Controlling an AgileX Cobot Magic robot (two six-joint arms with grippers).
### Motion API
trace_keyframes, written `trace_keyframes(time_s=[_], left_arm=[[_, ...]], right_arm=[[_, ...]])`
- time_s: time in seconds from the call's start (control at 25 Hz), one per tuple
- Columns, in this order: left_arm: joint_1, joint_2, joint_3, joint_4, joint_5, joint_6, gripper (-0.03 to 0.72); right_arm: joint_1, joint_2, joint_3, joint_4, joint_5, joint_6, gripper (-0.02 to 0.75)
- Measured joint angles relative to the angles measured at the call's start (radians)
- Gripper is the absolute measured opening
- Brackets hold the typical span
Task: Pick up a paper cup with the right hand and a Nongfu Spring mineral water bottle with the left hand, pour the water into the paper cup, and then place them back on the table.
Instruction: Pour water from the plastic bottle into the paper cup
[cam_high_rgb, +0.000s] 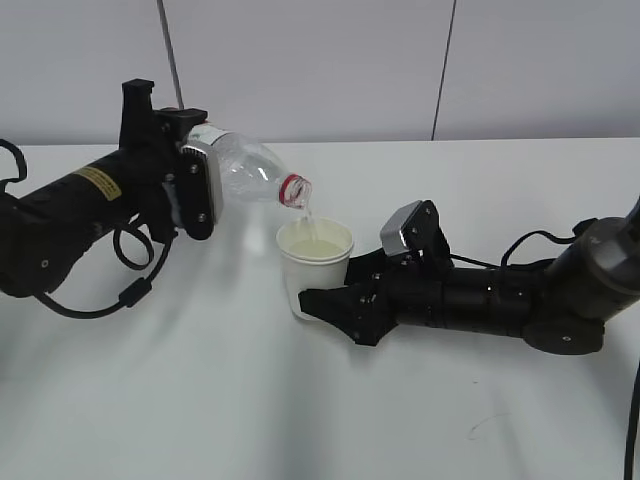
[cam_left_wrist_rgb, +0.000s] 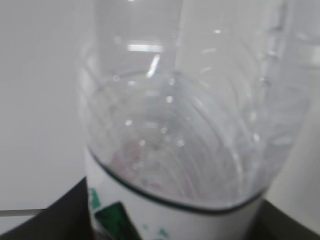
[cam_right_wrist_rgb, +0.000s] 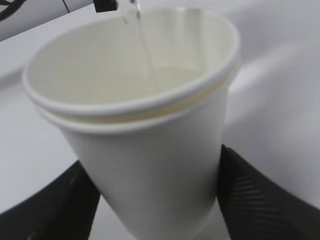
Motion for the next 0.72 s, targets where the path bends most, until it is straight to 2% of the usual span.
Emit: trace_keyframes(time_s=[0.44, 0.72], left_arm=[[-0.017, 0.000, 0.000, -0.074, 0.000, -0.002, 0.405], [-0.021, 0.000, 0.000, -0.104, 0.003, -0.090, 0.405]], right_arm=[[0.000, 0.000, 0.000, 0.010, 0.000, -0.015, 0.519], [0.000, 0.000, 0.000, 0.029, 0.002, -0.024, 0.519]])
